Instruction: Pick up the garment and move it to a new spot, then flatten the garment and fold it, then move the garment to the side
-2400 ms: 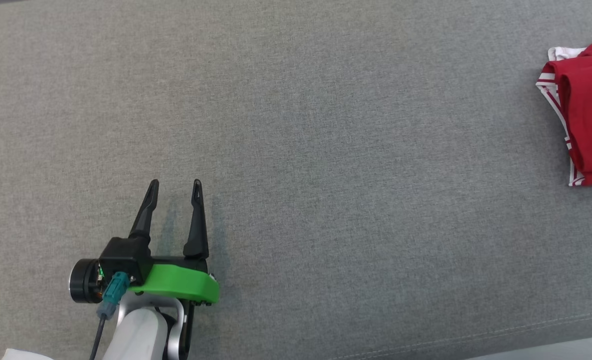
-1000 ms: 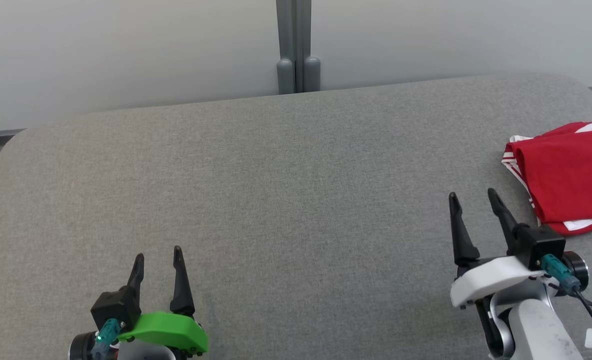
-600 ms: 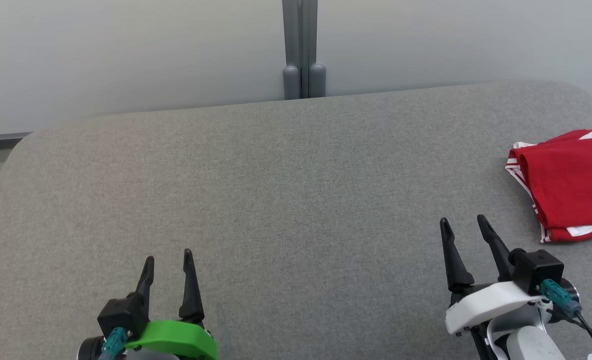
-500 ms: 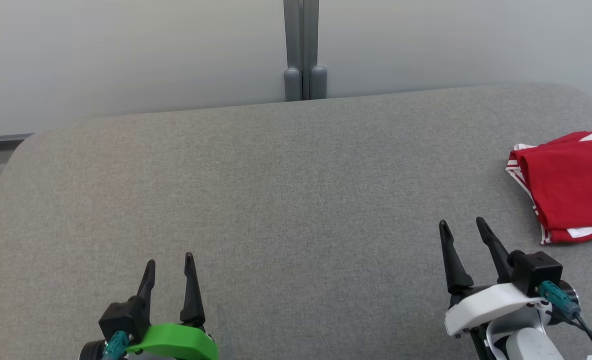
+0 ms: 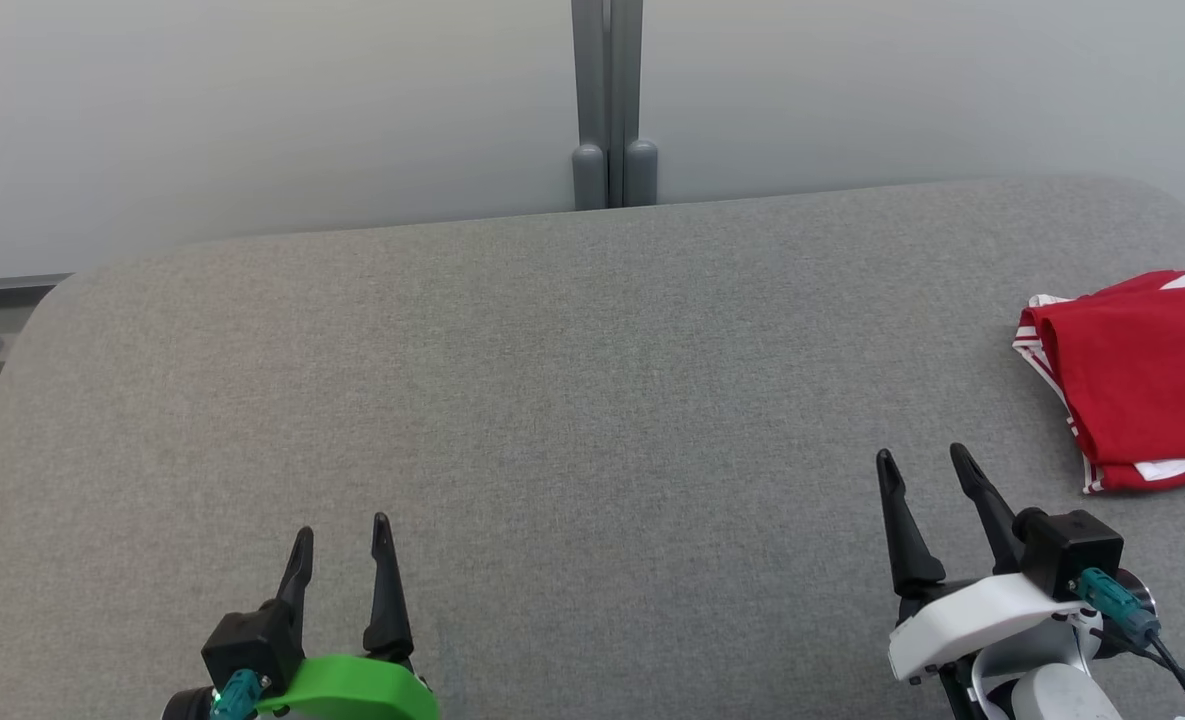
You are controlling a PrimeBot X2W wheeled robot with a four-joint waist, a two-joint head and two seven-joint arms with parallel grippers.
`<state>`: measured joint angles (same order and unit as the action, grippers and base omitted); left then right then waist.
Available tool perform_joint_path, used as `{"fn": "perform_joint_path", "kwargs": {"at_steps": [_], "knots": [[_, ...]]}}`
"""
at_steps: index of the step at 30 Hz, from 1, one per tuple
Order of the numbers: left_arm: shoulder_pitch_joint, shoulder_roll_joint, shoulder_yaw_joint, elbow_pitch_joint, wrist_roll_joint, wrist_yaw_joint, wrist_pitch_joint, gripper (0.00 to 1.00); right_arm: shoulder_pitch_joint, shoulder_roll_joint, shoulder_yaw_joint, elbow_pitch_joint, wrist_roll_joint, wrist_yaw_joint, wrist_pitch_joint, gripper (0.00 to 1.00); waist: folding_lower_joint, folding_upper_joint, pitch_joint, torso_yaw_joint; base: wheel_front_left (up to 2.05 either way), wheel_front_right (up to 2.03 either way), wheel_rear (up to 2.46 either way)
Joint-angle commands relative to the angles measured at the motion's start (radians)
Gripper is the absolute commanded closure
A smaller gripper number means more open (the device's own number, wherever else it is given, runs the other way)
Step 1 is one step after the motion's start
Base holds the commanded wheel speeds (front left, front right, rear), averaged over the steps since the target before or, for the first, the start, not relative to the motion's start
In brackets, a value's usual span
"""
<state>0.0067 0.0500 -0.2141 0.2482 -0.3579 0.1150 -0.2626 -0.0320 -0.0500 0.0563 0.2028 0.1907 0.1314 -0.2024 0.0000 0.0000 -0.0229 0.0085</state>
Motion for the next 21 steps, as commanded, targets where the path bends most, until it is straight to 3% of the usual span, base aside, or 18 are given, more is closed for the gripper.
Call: {"fn": "perform_joint_path", "kwargs": {"at_steps": [1, 9, 10, 13, 21], "knots": [[0.009, 0.002, 0.003, 0.000, 0.007, 0.001, -0.002, 0.00, 0.010, -0.002, 0.000, -0.005, 0.002, -0.002, 0.001, 0.00, 0.0000, 0.0000, 0.001, 0.000, 0.00, 0.00, 0.00], [0.006, 0.002, 0.005, -0.007, -0.007, -0.003, -0.002, 0.00, 0.010, -0.001, -0.003, -0.006, 0.013, -0.002, 0.001, 0.00, 0.0000, 0.0000, 0.003, 0.000, 0.00, 0.00, 0.00], [0.000, 0.000, 0.003, -0.004, -0.006, -0.001, 0.000, 1.00, 0.003, 0.000, -0.002, 0.000, 0.004, 0.000, 0.000, 1.00, 0.0000, 0.0000, 0.003, 0.000, 0.00, 0.00, 0.00], [0.006, 0.000, 0.000, 0.019, -0.016, -0.003, 0.005, 1.00, 0.015, 0.003, -0.002, 0.022, 0.013, 0.000, 0.001, 1.00, 0.0000, 0.0000, 0.004, 0.000, 0.00, 0.00, 0.00], [-0.007, 0.004, 0.031, 0.015, -0.157, -0.029, 0.042, 1.00, 0.005, -0.002, -0.016, 0.023, 0.173, 0.000, 0.032, 1.00, 0.0000, 0.0000, 0.005, -0.001, 0.00, 0.00, 0.00]]}}
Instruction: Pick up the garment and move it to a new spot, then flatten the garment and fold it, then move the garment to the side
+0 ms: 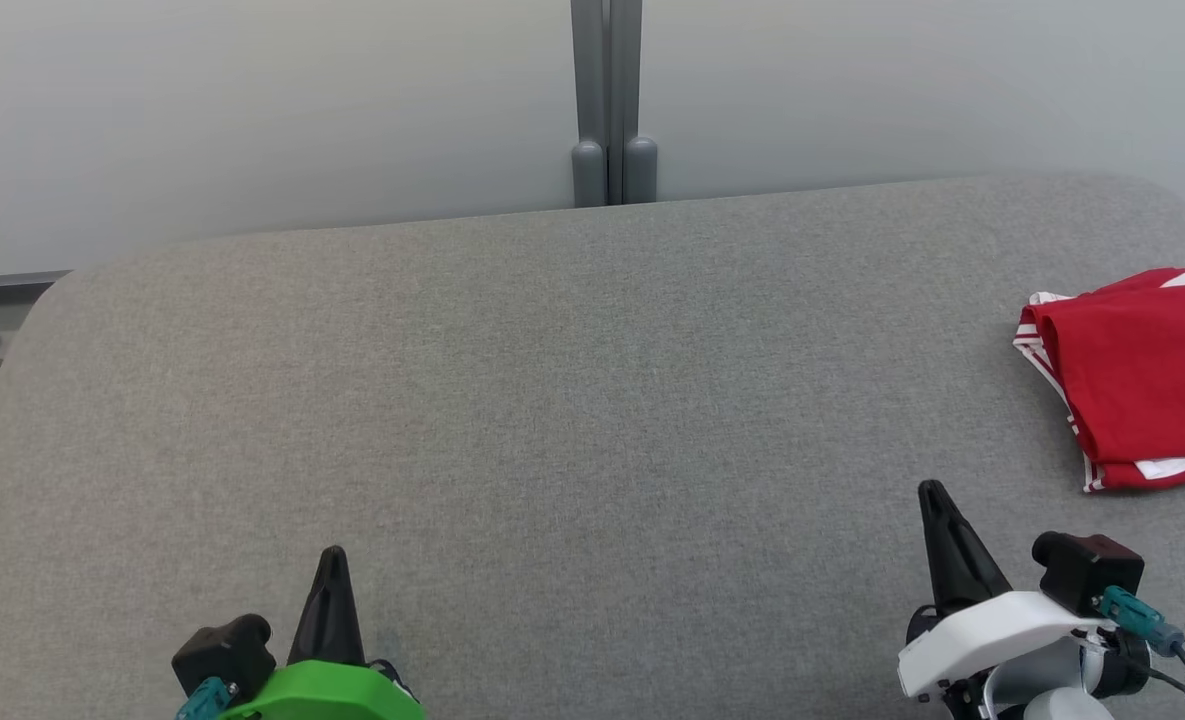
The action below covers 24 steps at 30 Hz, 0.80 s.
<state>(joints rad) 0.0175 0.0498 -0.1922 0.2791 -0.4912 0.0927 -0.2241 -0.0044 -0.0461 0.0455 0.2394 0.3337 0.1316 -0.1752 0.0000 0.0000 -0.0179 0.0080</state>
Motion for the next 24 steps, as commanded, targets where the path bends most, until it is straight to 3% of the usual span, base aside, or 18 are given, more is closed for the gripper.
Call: {"fn": "perform_joint_path", "kwargs": {"at_steps": [1, 24], "knots": [[-0.019, 0.004, 0.012, -0.016, -0.038, -0.009, 0.007, 1.00, -0.024, -0.006, -0.006, -0.013, 0.046, 0.000, 0.008, 1.00, 0.0000, 0.0000, 0.000, 0.000, 0.00, 0.00, 0.00], [-0.056, 0.013, 0.089, -0.021, -0.368, -0.074, 0.097, 1.00, -0.051, -0.014, -0.042, -0.009, 0.419, 0.000, 0.084, 1.00, 0.0000, 0.0000, 0.004, -0.002, 0.00, 0.00, 0.00]]}}
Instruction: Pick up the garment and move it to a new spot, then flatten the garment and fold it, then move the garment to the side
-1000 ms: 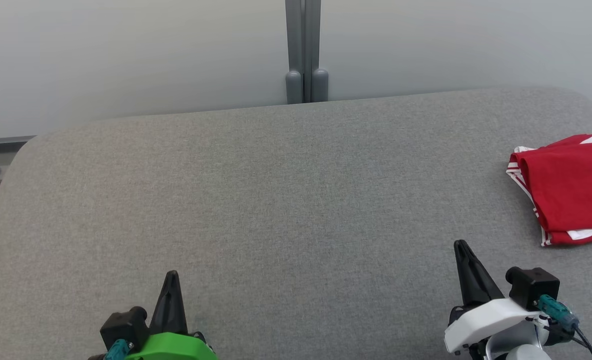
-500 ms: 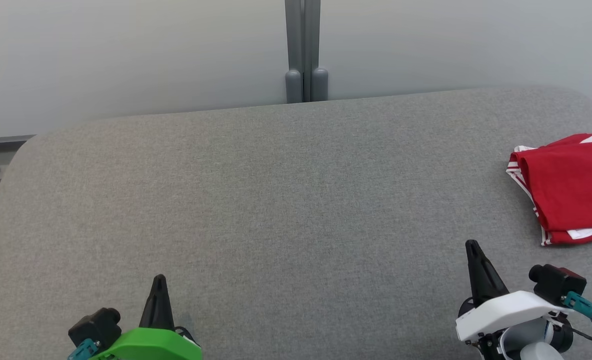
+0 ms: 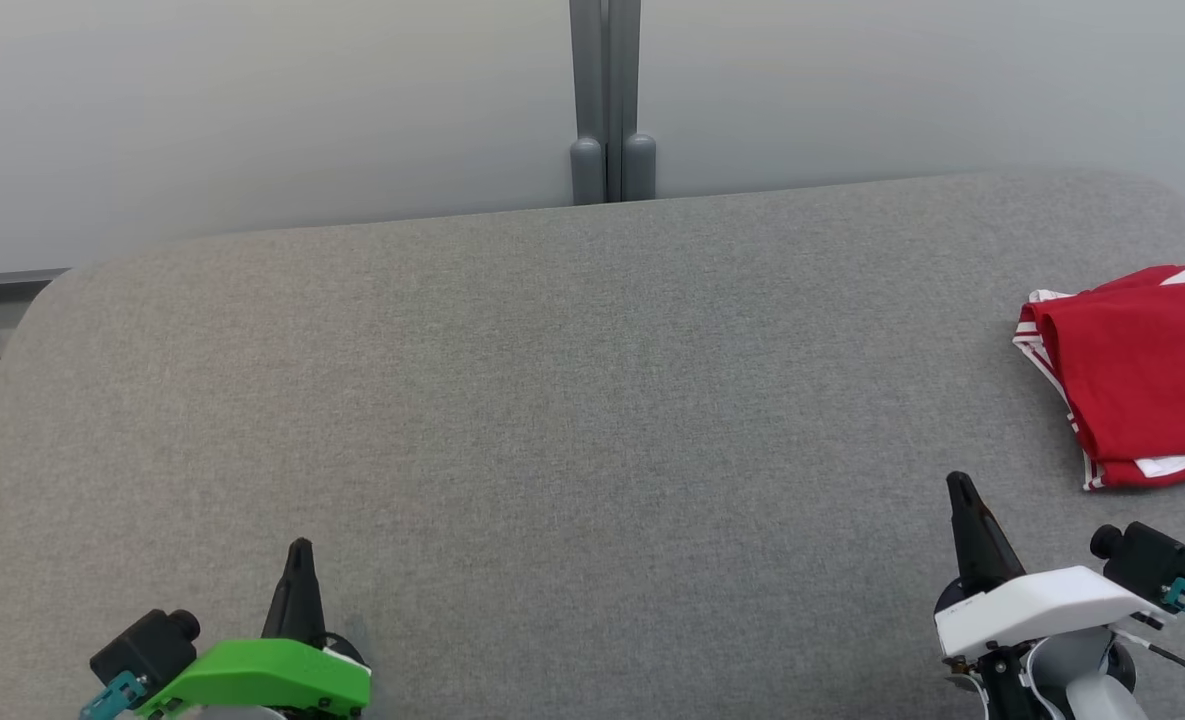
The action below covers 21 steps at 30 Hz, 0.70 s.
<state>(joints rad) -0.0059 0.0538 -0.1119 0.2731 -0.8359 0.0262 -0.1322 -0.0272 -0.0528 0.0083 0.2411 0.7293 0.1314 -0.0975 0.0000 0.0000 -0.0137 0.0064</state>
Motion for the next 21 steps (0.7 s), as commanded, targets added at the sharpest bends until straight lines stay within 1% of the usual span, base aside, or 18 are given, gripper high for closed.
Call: {"fn": "perform_joint_path", "kwargs": {"at_steps": [1, 21], "knots": [[-0.034, 0.009, 0.012, -0.015, -0.037, -0.010, 0.009, 1.00, -0.030, -0.007, -0.007, -0.011, 0.039, 0.000, 0.009, 1.00, 0.0000, 0.0000, 0.000, 0.000, 0.00, 0.00, 0.00], [-0.058, 0.011, 0.071, -0.021, -0.269, -0.056, 0.076, 1.00, -0.048, -0.010, -0.036, -0.007, 0.302, 0.000, 0.066, 1.00, 0.0000, 0.0000, 0.004, -0.002, 0.00, 0.00, 0.00]]}}
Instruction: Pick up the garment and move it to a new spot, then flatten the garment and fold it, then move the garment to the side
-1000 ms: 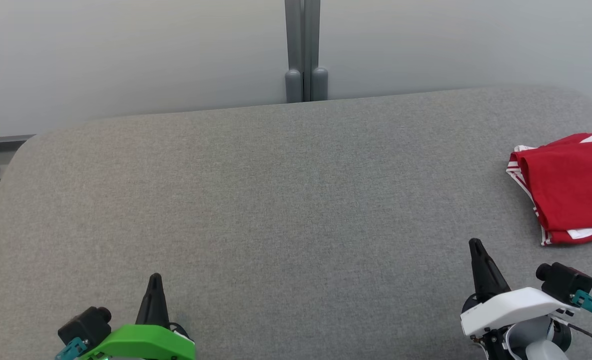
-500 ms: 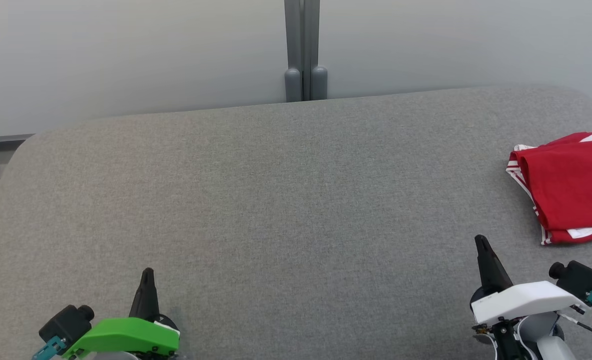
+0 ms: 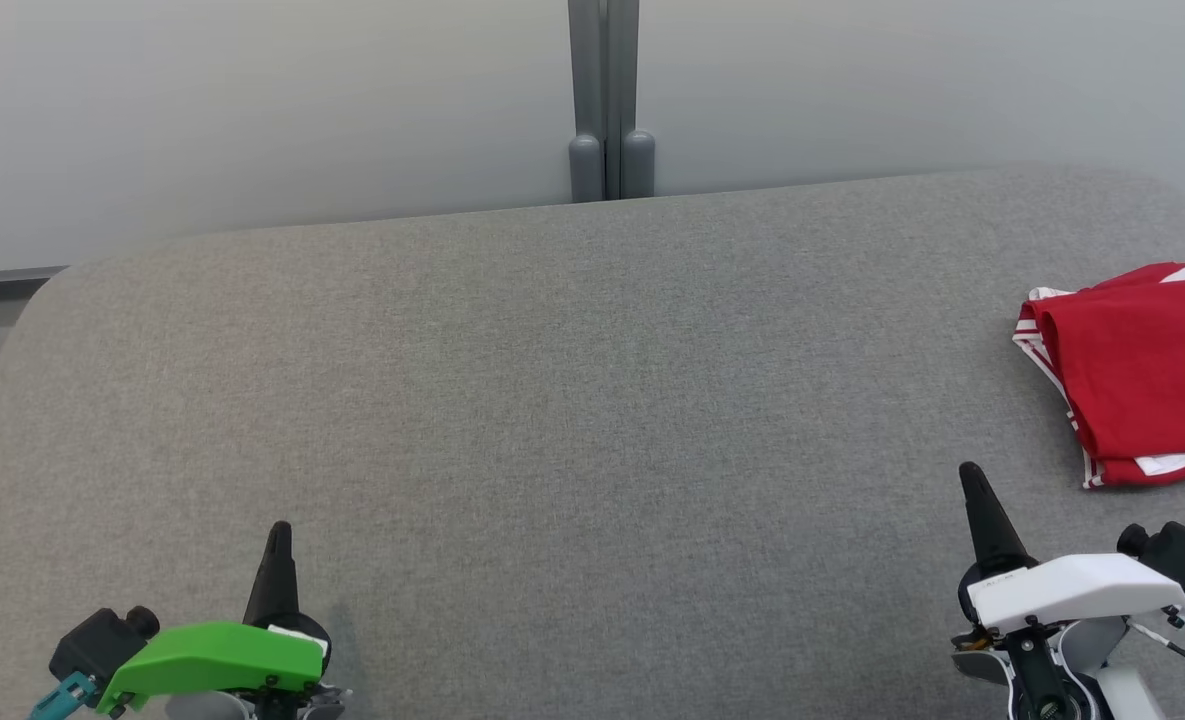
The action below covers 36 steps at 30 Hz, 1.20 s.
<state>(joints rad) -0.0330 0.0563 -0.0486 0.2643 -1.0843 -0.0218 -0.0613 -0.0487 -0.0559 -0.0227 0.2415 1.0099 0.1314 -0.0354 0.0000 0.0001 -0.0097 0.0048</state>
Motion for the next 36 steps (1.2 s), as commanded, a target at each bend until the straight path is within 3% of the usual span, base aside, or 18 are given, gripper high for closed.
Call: {"fn": "perform_joint_path", "kwargs": {"at_steps": [1, 36], "knots": [[-0.032, 0.009, 0.010, -0.013, -0.030, -0.009, 0.007, 1.00, -0.027, -0.007, -0.006, -0.008, 0.032, 0.000, 0.006, 1.00, 0.0000, -0.0001, 0.000, 0.000, 0.00, 0.00, 0.00], [-0.061, 0.009, 0.092, -0.019, -0.323, -0.069, 0.098, 1.00, -0.049, -0.006, -0.048, -0.002, 0.365, -0.001, 0.083, 1.00, 0.0000, -0.0001, 0.006, -0.002, 0.00, 0.00, 0.00]]}}
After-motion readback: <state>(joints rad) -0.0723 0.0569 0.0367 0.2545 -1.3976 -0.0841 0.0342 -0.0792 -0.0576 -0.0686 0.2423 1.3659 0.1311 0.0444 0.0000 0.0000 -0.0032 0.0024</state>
